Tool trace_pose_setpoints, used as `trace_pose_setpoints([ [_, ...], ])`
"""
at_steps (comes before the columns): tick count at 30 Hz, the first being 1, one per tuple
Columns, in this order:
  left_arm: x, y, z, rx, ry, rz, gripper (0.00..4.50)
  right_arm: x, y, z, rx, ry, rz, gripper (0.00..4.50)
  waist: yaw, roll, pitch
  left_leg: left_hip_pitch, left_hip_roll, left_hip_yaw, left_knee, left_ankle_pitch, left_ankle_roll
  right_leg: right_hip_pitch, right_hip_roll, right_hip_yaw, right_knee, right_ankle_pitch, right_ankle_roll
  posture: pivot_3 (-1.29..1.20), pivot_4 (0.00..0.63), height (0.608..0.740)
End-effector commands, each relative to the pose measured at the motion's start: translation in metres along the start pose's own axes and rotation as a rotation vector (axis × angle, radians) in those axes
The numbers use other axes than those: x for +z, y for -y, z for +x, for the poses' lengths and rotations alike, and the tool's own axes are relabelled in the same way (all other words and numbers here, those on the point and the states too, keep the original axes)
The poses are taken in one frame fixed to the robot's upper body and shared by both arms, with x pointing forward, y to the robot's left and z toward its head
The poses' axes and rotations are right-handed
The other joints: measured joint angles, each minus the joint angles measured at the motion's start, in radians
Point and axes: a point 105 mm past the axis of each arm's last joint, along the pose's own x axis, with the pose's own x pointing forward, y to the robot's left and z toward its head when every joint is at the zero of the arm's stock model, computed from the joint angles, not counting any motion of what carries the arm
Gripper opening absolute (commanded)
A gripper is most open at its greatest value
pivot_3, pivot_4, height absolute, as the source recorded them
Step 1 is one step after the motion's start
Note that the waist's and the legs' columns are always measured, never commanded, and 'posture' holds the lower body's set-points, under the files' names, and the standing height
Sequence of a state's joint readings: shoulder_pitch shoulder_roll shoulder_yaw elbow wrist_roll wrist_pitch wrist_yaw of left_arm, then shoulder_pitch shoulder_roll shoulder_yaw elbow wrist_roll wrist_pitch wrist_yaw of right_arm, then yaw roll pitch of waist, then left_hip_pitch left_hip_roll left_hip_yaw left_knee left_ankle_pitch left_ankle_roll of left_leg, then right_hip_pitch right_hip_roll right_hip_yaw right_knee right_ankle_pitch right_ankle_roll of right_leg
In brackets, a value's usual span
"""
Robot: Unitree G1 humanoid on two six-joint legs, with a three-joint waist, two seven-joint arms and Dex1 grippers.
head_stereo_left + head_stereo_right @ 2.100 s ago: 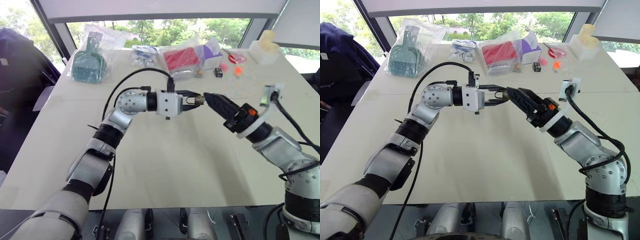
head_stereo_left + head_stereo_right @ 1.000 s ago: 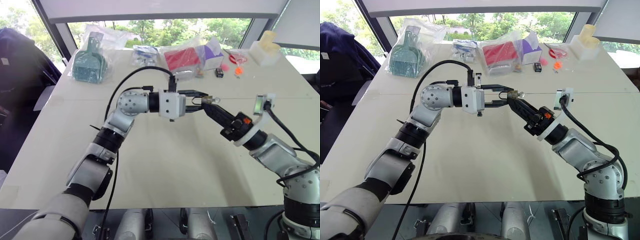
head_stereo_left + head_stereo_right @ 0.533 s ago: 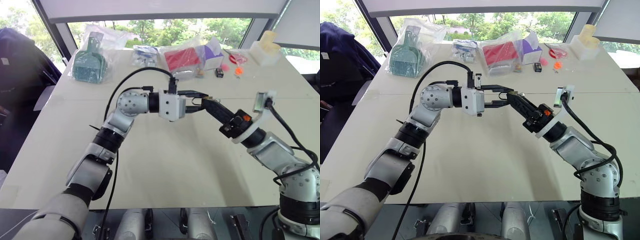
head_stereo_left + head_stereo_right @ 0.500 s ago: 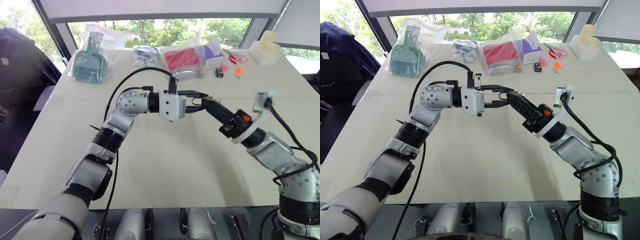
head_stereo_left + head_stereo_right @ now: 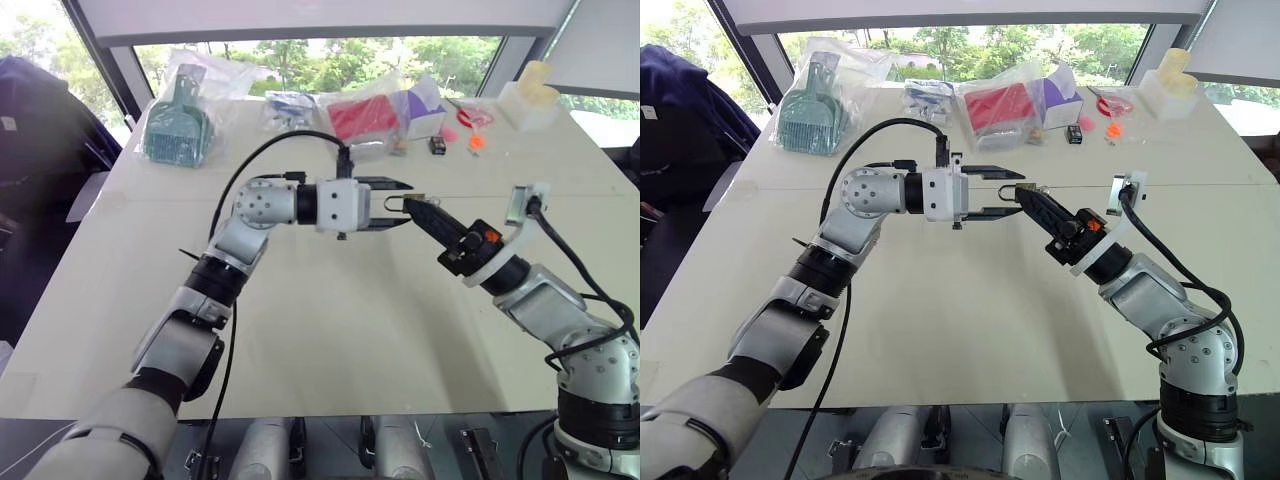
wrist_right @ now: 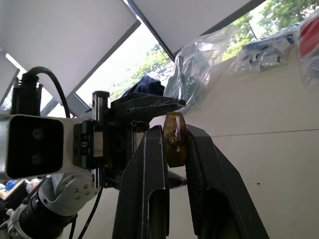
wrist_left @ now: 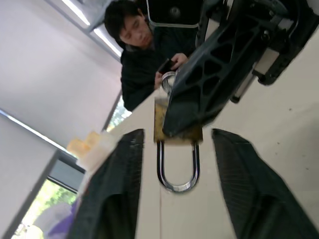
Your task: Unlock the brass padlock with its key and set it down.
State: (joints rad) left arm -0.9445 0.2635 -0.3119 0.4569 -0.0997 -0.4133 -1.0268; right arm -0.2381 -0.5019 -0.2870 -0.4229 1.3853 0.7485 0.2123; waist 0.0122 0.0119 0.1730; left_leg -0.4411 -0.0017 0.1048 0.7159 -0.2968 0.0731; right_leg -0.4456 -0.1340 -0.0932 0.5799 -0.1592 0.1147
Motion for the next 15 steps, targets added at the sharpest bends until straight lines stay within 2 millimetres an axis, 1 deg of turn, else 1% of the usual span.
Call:
trace_pose_setpoints([
  [1,0.01,-0.018,-0.008,0.076,0.033,-0.076,3.76,0.009,-0.004,-0.001,0.015,0.028,-0.032,0.0,0.001,0.0,0.0,0.0,0.0,0.0,0.0,0.0,0.0,0.0,0.0,0.0,0.0,0.0,0.0,0.0,0.15,0.735],
  [5,0.007,-0.028,-0.015,0.14,0.032,-0.19,3.76,0.008,-0.002,-0.001,0.01,0.028,-0.032,0.0,0.001,0.0,0.0,0.0,0.0,0.0,0.0,0.0,0.0,0.0,0.0,0.0,0.0,0.0,0.0,0.0,0.15,0.735],
  [7,0.008,-0.032,-0.016,0.163,0.04,-0.218,3.76,0.008,-0.001,-0.002,0.009,0.026,-0.032,0.0,0.001,0.0,0.0,0.0,0.0,0.0,0.0,0.0,0.0,0.001,0.0,0.0,0.0,0.0,0.0,0.0,0.15,0.735],
  [15,0.005,-0.03,-0.011,0.155,0.03,-0.206,3.76,0.007,-0.003,-0.001,0.018,0.024,-0.036,0.0,0.001,0.0,0.0,0.0,0.0,0.0,0.0,0.0,0.0,0.001,0.0,0.0,0.0,0.0,0.0,0.0,0.15,0.735],
])
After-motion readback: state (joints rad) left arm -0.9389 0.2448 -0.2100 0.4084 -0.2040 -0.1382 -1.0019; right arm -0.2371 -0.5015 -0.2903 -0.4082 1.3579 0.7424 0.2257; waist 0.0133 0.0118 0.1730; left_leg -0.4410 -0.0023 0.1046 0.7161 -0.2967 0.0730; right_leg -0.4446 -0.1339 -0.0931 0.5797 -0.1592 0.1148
